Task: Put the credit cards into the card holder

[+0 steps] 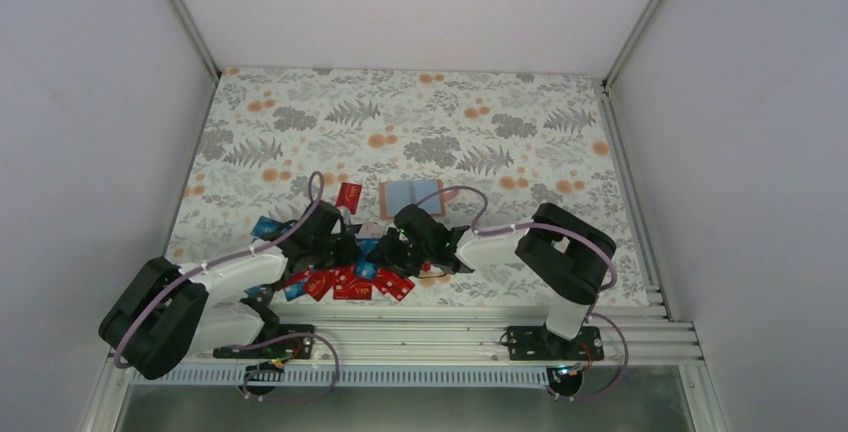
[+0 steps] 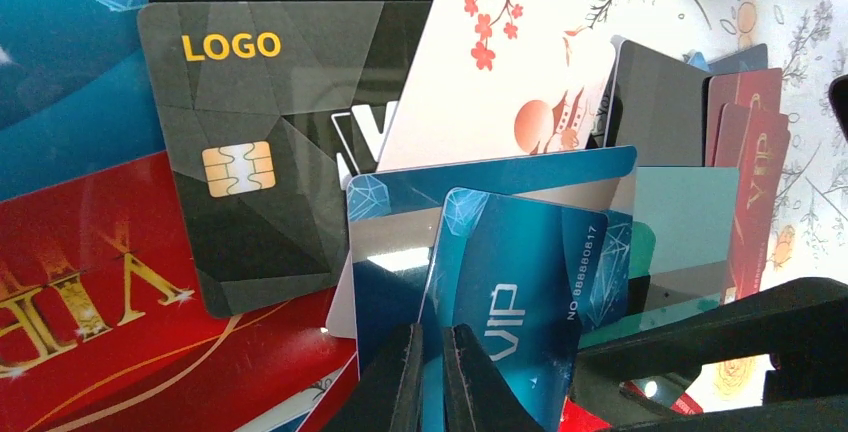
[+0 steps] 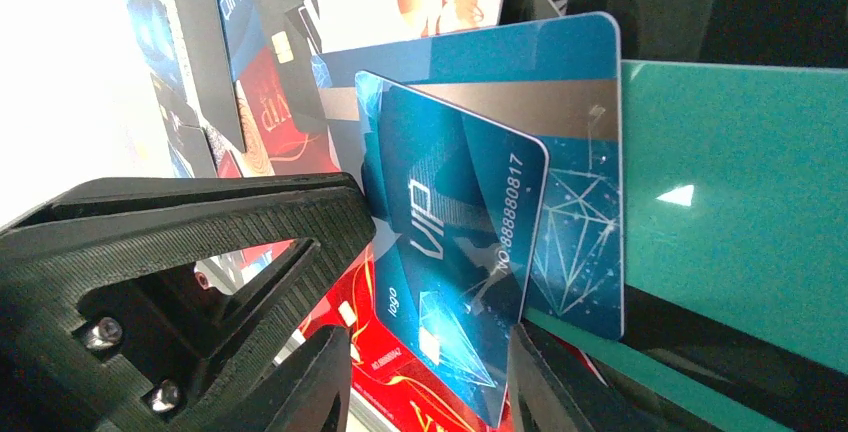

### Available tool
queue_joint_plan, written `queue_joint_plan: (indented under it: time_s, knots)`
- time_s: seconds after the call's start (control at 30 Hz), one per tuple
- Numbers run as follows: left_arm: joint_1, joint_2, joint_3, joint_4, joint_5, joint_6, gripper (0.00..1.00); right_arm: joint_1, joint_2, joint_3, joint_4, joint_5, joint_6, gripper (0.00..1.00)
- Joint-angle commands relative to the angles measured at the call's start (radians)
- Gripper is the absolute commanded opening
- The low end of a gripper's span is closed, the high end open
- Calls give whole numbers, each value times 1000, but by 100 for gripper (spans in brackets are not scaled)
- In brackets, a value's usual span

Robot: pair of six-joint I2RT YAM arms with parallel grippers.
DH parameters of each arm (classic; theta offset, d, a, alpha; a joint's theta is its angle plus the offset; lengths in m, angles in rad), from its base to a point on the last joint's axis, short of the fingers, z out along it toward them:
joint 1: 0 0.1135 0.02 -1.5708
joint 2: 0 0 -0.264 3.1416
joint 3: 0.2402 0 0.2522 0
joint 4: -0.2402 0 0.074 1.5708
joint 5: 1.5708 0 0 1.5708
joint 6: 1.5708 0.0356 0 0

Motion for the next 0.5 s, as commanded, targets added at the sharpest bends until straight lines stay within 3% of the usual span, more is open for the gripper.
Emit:
queue_joint_plan:
  time_s: [0.0,0.47]
  knots:
    - [-16,36,-72,-46,57,-35,9,-12,-22,-7,86,14,-70,41]
    - [-22,24,-86,-34,49,-74,9,-12,-76,12,119,-32,-160,38]
